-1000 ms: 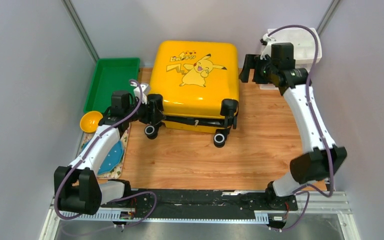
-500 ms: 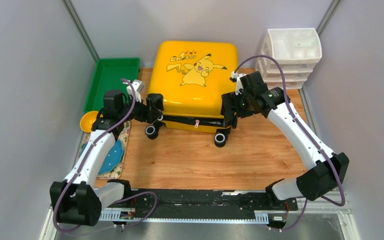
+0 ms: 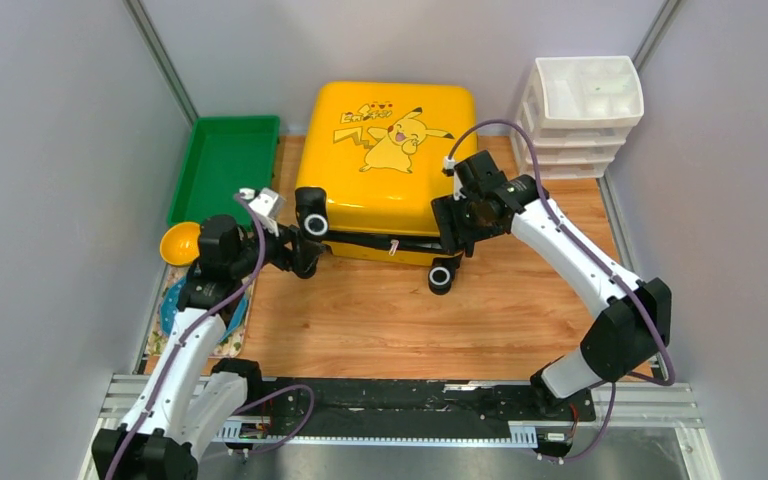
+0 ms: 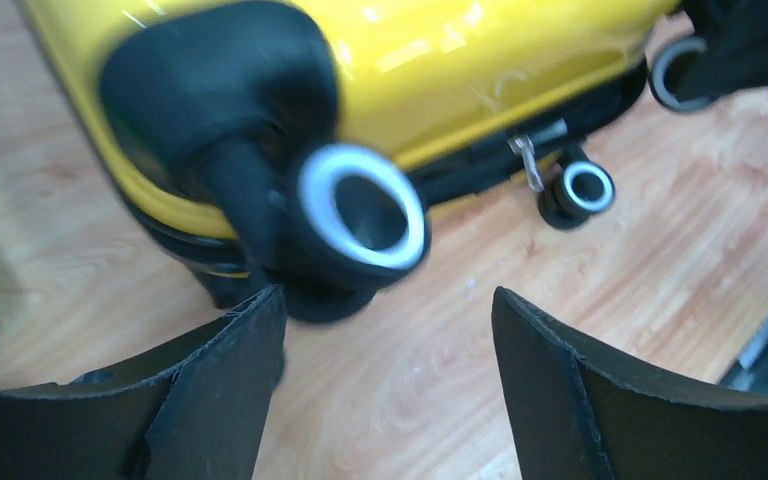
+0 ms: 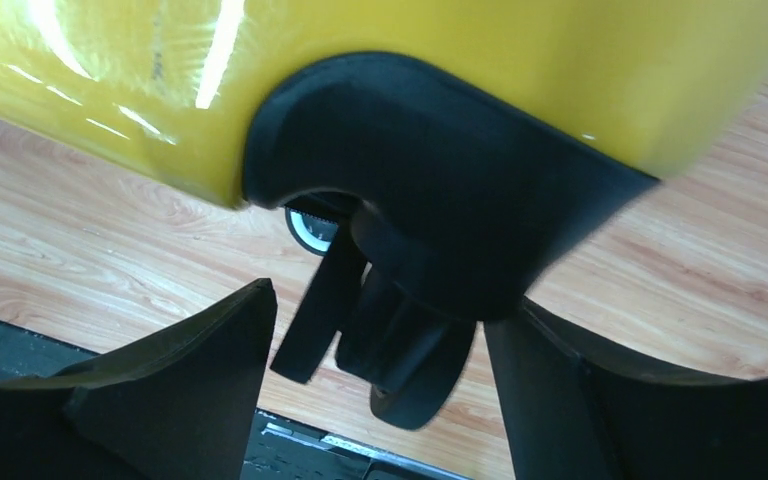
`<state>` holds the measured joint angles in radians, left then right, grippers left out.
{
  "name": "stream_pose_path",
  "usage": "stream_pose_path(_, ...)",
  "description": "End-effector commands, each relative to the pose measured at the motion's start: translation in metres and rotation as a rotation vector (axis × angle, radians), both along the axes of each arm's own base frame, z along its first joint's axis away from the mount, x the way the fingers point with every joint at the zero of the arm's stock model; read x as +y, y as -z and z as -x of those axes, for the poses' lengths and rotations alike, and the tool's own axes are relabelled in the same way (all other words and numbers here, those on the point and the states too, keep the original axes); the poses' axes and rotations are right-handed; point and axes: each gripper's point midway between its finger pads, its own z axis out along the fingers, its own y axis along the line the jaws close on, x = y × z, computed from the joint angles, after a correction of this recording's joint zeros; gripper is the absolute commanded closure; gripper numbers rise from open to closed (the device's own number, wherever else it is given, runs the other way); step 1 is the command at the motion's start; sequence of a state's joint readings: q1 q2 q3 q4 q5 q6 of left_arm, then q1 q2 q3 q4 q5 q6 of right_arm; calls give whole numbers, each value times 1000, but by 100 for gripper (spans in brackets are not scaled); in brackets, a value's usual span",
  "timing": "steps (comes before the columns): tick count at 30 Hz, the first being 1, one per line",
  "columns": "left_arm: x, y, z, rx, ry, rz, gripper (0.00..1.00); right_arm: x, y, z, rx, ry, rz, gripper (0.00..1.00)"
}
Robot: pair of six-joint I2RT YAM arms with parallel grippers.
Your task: Open, take out, and arrange the luggage
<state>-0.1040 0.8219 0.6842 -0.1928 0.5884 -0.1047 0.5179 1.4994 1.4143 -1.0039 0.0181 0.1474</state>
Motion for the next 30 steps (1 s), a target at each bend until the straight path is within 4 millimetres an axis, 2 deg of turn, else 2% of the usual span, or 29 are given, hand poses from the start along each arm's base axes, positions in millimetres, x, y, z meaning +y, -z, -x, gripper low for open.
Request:
stream_pose_path(1, -26, 7, 20, -91, 123, -1, 17, 23, -10, -6, -21, -31, -64, 23)
stream_pose_path(2, -37, 18, 29, -95, 166, -11, 17, 24, -9, -8, -20, -30, -62, 24)
stream_pose_path(5, -46, 25, 35, -144, 195, -53, 16, 21, -14, -10, -41, -34, -48, 36)
stream_pose_path(6, -53, 29, 40, -147, 222, -63, 16, 20, -16, -11, -46, -34, -46, 56)
stream_pose_path(7, -54, 30, 38, -159, 211, -73, 16, 20, -23, -11, -56, -38, -49, 70)
stream_pose_path(8, -55, 36, 39, -147, 212, -78, 16, 20, -28, -11, -69, -46, -52, 100)
stream_pose_path(10, -63, 29, 36, -187, 210, -60, 16, 22, -38, -11, -84, -57, -75, 100)
stream_pose_path(11, -65, 31, 36, -190, 211, -59, 18, 24, -46, -10, -101, -62, -93, 100)
stream_pose_path(13, -76, 32, 38, -198, 228, -43, 25, 26, -50, -2, -87, -73, -122, 100)
stream_pose_path(17, -94, 40, 40, -162, 251, -27, 34, 28, -40, 14, -33, -77, -154, 100)
stream_pose_path(19, -104, 47, 40, -132, 256, -21, 37, 25, -34, 15, -27, -68, -141, 100)
stream_pose_path(23, -121, 61, 46, -121, 286, -25, 38, 20, -40, 13, -38, -49, -152, 100)
stream_pose_path(25, -123, 68, 38, -148, 245, -61, 40, 20, -41, 12, -46, -52, -155, 100)
stream_pose_path(26, -128, 70, 40, -157, 250, -71, 40, 18, -38, 12, -42, -48, -151, 100)
stream_pose_path(30, -136, 80, 24, -186, 173, -135, 43, 16, -24, 10, 0, -23, -154, 100)
